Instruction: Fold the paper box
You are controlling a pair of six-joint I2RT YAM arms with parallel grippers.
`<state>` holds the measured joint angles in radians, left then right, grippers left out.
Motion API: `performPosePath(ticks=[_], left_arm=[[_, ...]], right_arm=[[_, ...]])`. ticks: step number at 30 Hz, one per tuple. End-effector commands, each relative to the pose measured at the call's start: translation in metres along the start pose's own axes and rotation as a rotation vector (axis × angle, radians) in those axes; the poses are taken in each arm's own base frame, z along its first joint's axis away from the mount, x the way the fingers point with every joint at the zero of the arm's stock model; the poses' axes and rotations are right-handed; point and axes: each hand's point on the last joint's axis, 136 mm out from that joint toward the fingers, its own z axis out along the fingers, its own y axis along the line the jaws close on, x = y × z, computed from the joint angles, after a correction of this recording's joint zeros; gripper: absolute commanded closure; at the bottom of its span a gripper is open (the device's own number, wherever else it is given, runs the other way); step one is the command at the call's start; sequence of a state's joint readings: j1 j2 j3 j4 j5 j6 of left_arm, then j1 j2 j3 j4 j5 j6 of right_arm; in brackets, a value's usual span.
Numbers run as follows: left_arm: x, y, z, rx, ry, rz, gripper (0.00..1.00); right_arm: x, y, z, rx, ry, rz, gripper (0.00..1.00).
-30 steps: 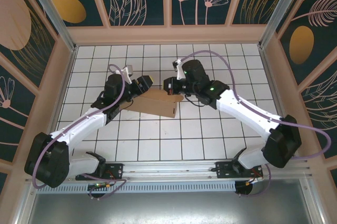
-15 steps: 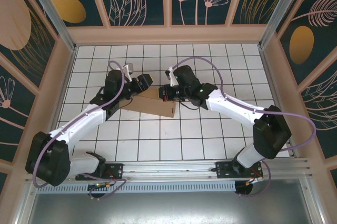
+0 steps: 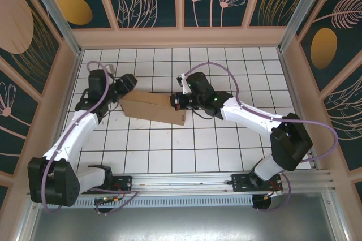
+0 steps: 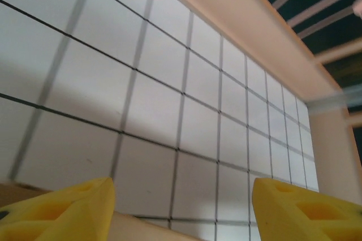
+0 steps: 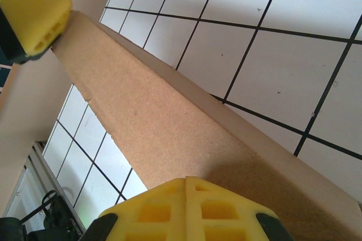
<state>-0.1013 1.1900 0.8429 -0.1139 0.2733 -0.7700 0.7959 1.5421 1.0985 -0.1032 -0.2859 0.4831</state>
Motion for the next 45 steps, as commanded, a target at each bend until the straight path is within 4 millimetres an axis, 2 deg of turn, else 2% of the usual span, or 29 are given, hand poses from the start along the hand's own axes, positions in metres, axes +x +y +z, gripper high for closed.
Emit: performPosePath(ticks=[1,11,23,27,30,33,37,39,43,45], left_arm=[[0.006,0.034,0.004,-0.050,0.027,-0.078,0.36],[-0.004,0.053,0.007,-0.072,-0.001,-0.113,0.36],[0.039,0.048,0.019,0.121,0.119,-0.260,0.36],[0.047,0.047,0.016,0.151,0.134,-0.297,0.37],[0.047,0.049,0.010,0.121,0.122,-0.281,0.36],[0.043,0.048,0.003,0.101,0.102,-0.275,0.34],[0.055,0.051,-0.001,0.090,0.115,-0.300,0.35],[0.054,0.050,-0.003,0.079,0.108,-0.285,0.34],[0.044,0.036,-0.010,0.066,0.098,-0.204,0.32],[0.044,0.027,-0.012,0.061,0.115,-0.144,0.29]], right_arm=[[0.026,-0.026,0.010,0.080,0.070,-0.002,1.00],[0.033,-0.026,0.013,0.057,0.080,0.013,1.00],[0.031,-0.027,0.014,0.049,0.079,0.016,1.00],[0.029,-0.030,0.014,0.064,0.082,0.013,1.00],[0.018,-0.033,0.010,0.080,0.068,0.008,0.99],[-0.001,-0.026,0.000,0.077,0.042,-0.027,0.88],[-0.030,-0.010,-0.017,0.061,0.000,-0.098,0.71],[-0.042,-0.007,-0.026,0.070,-0.014,-0.130,0.63],[-0.064,-0.015,-0.043,0.160,-0.057,-0.231,0.42],[-0.068,-0.022,-0.050,0.219,-0.073,-0.294,0.37]])
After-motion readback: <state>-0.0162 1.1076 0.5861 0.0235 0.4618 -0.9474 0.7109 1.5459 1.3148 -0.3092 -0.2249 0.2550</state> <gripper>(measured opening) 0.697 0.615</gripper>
